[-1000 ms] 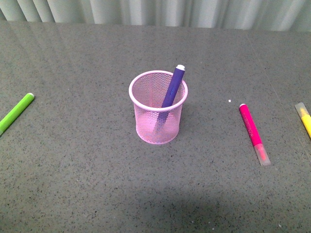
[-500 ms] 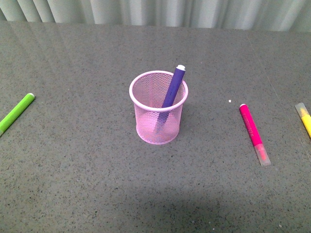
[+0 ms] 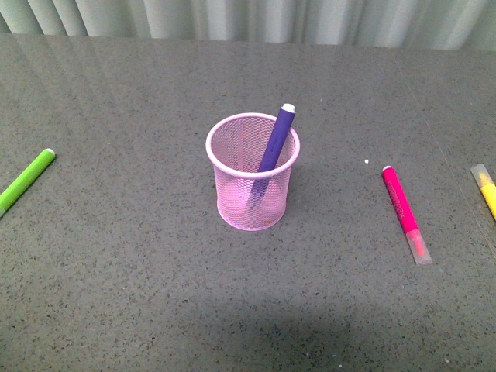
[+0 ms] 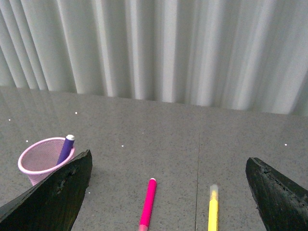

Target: Insert purple and pink pens into pink cup

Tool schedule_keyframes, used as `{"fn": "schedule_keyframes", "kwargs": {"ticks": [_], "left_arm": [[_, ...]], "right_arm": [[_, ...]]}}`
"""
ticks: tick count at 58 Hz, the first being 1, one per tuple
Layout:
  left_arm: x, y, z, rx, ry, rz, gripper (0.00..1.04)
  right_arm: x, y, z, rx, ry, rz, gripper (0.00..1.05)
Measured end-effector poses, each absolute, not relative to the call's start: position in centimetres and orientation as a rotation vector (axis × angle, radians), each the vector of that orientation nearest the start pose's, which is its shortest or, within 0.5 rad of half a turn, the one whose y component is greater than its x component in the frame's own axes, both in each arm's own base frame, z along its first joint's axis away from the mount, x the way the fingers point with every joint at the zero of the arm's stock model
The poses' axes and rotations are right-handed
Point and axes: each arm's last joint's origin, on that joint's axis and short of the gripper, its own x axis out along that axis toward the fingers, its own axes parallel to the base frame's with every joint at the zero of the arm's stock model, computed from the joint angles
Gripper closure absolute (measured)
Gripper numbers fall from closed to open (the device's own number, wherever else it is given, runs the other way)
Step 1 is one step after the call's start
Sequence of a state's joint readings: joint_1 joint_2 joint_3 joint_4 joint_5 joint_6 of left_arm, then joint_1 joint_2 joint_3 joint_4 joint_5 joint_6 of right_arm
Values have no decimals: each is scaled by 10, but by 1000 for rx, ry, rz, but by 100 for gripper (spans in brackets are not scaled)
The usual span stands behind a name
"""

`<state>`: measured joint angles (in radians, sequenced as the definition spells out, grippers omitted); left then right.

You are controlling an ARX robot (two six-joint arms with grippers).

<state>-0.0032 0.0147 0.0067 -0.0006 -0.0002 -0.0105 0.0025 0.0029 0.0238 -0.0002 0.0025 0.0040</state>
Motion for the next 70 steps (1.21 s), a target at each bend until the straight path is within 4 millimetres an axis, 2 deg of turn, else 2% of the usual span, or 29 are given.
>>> {"fn": "schedule_keyframes", "kwargs": {"ticks": [9, 19, 53, 55, 57, 60, 62, 67, 70], "left_arm": [[98, 0, 165, -10, 9, -3, 33], [98, 0, 165, -10, 9, -3, 7], [98, 0, 165, -9, 9, -3, 8], [98, 0, 165, -9, 9, -3, 8], [98, 0, 165, -8, 9, -3, 8], [98, 0, 165, -8, 9, -3, 8], [98, 0, 165, -8, 9, -3, 8], [98, 0, 165, -8, 9, -3, 8], [98, 0, 165, -8, 9, -3, 8]], "right_arm": [[96, 0, 171, 4, -21, 0, 7], [96, 0, 171, 4, -21, 0, 7], [96, 0, 171, 4, -21, 0, 7], [97, 0, 171, 7, 13, -14, 7], [97, -1, 171, 2, 122, -38, 7], [105, -3, 172, -31, 359, -49, 7], [113, -4, 174, -46, 419, -31, 7], [133, -2, 180, -101, 472, 36, 7], [153, 2, 185, -161, 476, 95, 7]]}}
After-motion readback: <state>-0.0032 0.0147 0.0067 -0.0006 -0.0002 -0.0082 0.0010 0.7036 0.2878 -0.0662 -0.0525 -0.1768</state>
